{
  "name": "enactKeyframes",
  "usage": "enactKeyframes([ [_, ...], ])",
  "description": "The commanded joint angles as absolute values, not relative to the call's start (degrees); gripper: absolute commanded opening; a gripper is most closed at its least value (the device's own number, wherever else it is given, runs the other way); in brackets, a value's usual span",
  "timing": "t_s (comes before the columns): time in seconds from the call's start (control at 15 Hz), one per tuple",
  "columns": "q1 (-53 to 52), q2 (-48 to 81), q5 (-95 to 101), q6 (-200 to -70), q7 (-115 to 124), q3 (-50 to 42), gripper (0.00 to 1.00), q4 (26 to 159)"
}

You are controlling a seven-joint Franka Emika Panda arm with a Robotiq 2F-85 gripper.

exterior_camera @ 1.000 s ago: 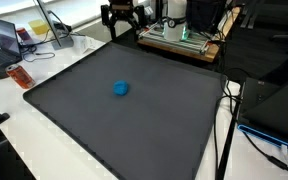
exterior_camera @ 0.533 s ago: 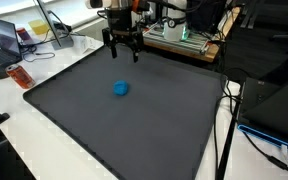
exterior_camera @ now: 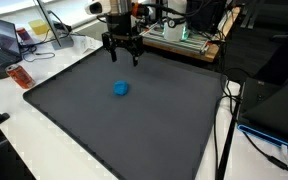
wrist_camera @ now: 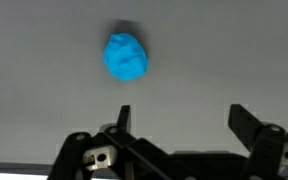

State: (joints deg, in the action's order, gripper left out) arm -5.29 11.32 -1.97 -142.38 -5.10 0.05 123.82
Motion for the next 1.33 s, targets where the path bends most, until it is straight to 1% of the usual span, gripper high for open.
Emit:
enactKeyframes([
  [0.0,-4.15,11.30,-1.57,-142.19,-4.78,1.22,1.00,123.71],
  [0.47,-4.14,11.30,-1.57,-142.19,-4.78,1.23,1.00,123.70],
  [0.93,-5.37,14.92,1.10,-136.92,0.10,1.15,1.00,117.51],
  [1.27,-6.00,18.55,4.99,-130.50,4.98,0.79,1.00,111.70],
])
